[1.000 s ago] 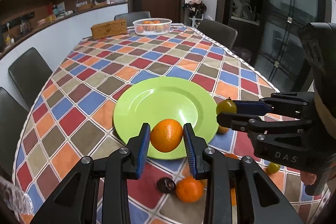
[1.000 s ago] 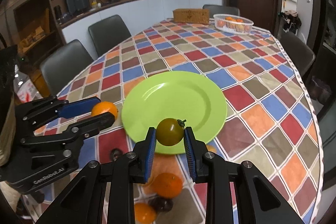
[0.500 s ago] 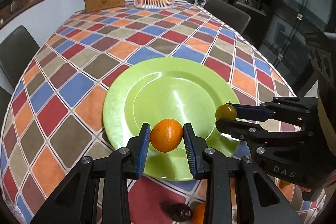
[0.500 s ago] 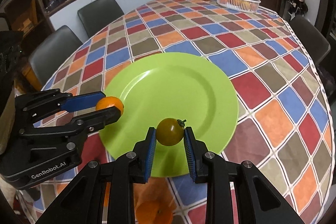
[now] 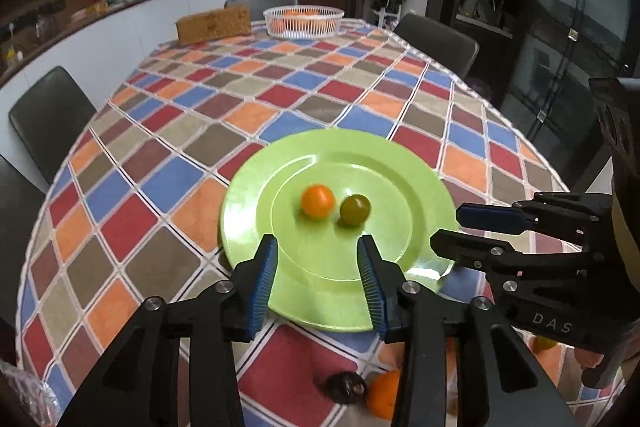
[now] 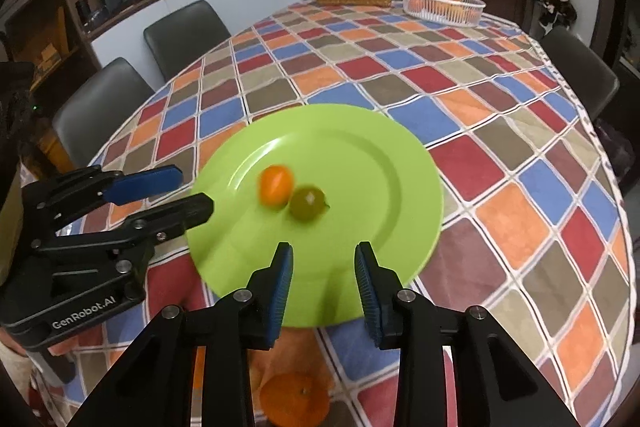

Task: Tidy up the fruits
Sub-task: 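Withdraw both grippers from the plate back toward the remaining fruit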

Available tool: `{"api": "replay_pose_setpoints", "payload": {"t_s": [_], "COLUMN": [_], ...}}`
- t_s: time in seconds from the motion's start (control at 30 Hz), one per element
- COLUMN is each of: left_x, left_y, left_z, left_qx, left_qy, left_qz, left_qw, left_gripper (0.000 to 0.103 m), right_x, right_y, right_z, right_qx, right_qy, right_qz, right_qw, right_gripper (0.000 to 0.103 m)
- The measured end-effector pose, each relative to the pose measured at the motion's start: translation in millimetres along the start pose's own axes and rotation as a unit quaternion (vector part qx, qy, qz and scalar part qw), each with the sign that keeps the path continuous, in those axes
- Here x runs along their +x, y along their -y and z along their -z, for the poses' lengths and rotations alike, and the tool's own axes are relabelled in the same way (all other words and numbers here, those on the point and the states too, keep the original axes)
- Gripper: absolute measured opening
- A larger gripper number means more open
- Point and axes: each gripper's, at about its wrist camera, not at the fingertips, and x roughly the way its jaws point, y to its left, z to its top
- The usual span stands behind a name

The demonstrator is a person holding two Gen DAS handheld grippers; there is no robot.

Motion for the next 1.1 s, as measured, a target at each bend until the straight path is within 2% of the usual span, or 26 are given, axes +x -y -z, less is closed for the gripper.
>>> {"api": "replay_pose_setpoints", "payload": {"t_s": [0.17, 0.23, 0.33, 0.43, 0.63, 0.83, 1.1], "left_x": [-35, -47, -67, -85, -116, -135, -144], "left_y": [14, 19, 28, 36, 51, 68, 91], "left_z": [4, 7, 12, 18, 37, 52, 70], "left_qx": [0.014, 0.016, 0.015, 0.014, 0.008, 0.014, 0.022], "left_qy": [0.028, 0.039, 0.055, 0.069, 0.093, 0.109, 0.113], "left_qz": [-0.012, -0.015, -0.012, -0.013, -0.014, -0.009, -0.002], "left_qw": [0.9994, 0.999, 0.9983, 0.9974, 0.9955, 0.9939, 0.9934], "left_gripper": [0.044, 0.048, 0.053, 0.058, 0.071, 0.083, 0.086], "right_x": [-34, -48, -67, -88, -122, -147, -163], "right_y": [-4, -6, -9, -13, -15, -9, -1], "right_z": [9, 13, 19, 28, 52, 77, 105], "right_qx": [-0.001, -0.002, -0.002, -0.007, -0.01, 0.006, 0.016], "right_qy": [0.033, 0.046, 0.062, 0.079, 0.103, 0.118, 0.128], "right_qz": [0.003, 0.007, 0.008, 0.015, 0.036, 0.055, 0.073], "right_qw": [0.999, 0.999, 0.998, 0.997, 0.994, 0.991, 0.989], "right_gripper": [0.033, 0.033, 0.042, 0.043, 0.055, 0.063, 0.069]}}
